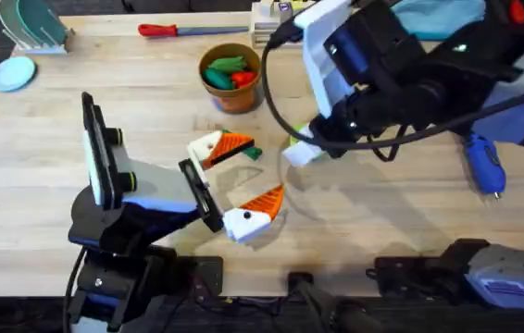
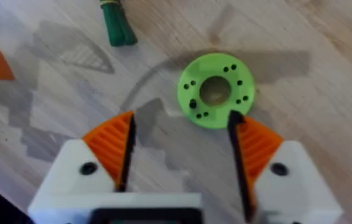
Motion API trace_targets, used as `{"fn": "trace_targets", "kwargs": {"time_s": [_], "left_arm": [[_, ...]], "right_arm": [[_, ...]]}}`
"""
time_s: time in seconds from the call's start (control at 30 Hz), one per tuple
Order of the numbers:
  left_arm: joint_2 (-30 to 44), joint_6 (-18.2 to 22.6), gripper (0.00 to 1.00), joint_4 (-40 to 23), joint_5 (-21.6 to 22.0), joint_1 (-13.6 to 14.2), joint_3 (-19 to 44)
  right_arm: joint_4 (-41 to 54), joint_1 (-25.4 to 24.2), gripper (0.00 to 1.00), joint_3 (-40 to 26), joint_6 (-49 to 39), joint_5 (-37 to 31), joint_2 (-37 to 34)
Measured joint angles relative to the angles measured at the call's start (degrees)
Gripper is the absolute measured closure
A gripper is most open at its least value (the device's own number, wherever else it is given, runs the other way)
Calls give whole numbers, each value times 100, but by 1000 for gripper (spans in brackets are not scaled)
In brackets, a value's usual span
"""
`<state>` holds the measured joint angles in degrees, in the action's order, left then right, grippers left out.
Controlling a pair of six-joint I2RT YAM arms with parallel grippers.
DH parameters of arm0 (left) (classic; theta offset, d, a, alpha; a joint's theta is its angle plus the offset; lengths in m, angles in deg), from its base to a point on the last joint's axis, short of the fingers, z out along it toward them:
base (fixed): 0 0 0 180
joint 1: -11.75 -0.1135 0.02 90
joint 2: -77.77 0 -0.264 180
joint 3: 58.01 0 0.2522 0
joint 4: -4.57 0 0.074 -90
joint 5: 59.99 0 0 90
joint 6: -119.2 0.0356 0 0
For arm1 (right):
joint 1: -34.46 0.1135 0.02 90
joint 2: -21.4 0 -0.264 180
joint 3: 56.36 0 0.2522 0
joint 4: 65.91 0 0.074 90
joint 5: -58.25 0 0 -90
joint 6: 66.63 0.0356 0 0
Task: Pick up the gripper from the table and insert it into the empty holder that is missing its gripper. Then pick up a screw, insert it into the mounting hole, and use the screwdriver to tighten it. Finally, clean up the table by picking up the vegetable and placing it into the bucket.
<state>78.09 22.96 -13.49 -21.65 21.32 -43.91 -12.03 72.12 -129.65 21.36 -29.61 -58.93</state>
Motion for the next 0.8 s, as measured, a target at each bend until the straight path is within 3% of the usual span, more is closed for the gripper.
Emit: {"fn": "trace_targets", "kwargs": {"time_s": [0.1, 0.23, 0.33, 0.5, 0.8], "left_arm": [[0, 0, 8, 0, 0, 0, 0], [0, 0, 8, 0, 0, 0, 0], [0, 0, 9, -1, 0, 0, 0], [0, 0, 8, 0, 0, 0, 0], [0, 0, 8, 0, 0, 0, 0]], "right_arm": [[71, 105, 325, 0, -19, -95, -118], [59, 244, 423, 0, -24, -219, -354], [54, 304, 443, 0, -48, -335, -591], [-99, 312, 559, 0, -71, -508, -926], [-278, 312, 616, 0, -82, -845, -1168]]}}
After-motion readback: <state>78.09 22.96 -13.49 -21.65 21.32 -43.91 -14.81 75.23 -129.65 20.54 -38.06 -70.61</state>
